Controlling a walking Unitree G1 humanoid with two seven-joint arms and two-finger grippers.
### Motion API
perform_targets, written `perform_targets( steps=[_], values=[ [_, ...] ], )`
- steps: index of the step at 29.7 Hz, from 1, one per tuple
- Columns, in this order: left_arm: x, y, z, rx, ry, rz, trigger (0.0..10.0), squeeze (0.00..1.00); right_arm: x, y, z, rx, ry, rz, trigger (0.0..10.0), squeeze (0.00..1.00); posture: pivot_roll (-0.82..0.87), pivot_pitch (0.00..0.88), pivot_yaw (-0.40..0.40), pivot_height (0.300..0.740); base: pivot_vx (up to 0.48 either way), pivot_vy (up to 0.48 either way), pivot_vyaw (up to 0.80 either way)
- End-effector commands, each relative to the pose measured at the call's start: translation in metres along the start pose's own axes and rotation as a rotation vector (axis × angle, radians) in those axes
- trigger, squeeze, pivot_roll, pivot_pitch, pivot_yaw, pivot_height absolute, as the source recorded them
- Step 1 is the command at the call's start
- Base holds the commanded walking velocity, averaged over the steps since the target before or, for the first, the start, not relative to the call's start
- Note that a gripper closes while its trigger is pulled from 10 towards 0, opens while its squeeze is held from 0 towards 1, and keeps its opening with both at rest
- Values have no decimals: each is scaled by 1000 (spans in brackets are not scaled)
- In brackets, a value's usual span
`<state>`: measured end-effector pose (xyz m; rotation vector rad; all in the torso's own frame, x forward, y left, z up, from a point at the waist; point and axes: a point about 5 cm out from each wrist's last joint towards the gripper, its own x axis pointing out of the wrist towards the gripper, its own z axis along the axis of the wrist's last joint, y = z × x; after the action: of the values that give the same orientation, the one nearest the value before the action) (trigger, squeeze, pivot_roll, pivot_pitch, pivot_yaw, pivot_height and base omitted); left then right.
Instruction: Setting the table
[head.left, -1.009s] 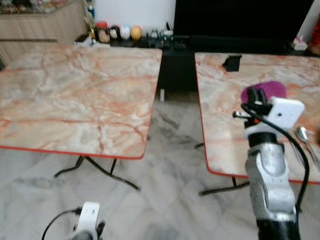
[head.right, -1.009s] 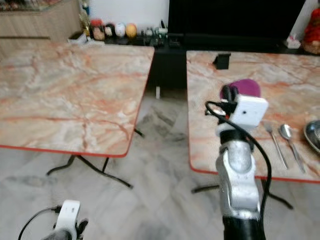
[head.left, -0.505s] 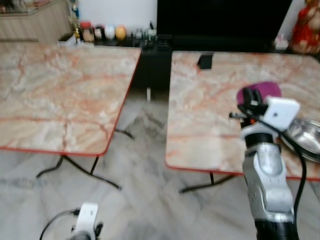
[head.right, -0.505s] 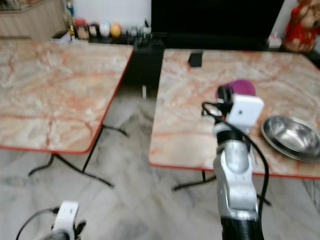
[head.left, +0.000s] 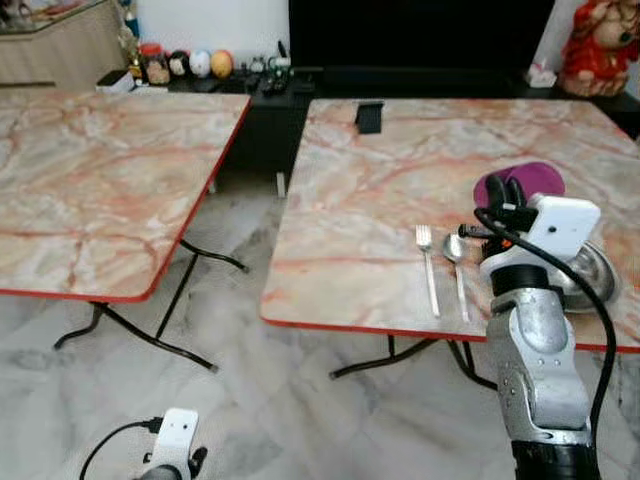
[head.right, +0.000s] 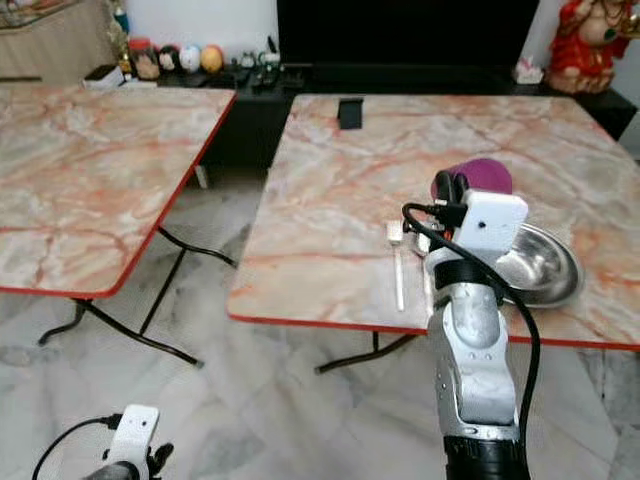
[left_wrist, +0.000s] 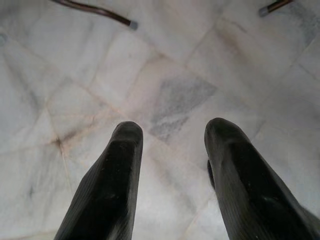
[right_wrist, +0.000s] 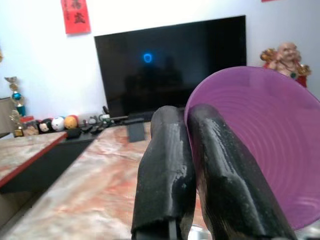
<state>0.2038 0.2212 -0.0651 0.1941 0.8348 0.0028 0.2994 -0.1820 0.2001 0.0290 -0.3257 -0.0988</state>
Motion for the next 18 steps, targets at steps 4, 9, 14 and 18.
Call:
perform_targets(
  steps=[4,9,14,18],
  values=[
    [0,-7,-3,0,11,-20,10000,0,0,-5,3,-8,-3,-19,10000,0,-91,0,42,740,0,-350,0],
    [1,-8,-1,-1,7,-20,10000,0,3,-8,5,-14,-3,-27,10000,0,-92,0,38,740,0,-349,0],
    [1,-6,1,-2,6,-17,10000,0,5,-9,7,-21,-3,-29,10000,0,-92,0,41,740,0,-352,0],
    [1,-4,2,0,4,-14,10000,0,7,-6,9,-13,-8,-27,10000,0,-91,0,44,740,0,-350,0]
  ],
)
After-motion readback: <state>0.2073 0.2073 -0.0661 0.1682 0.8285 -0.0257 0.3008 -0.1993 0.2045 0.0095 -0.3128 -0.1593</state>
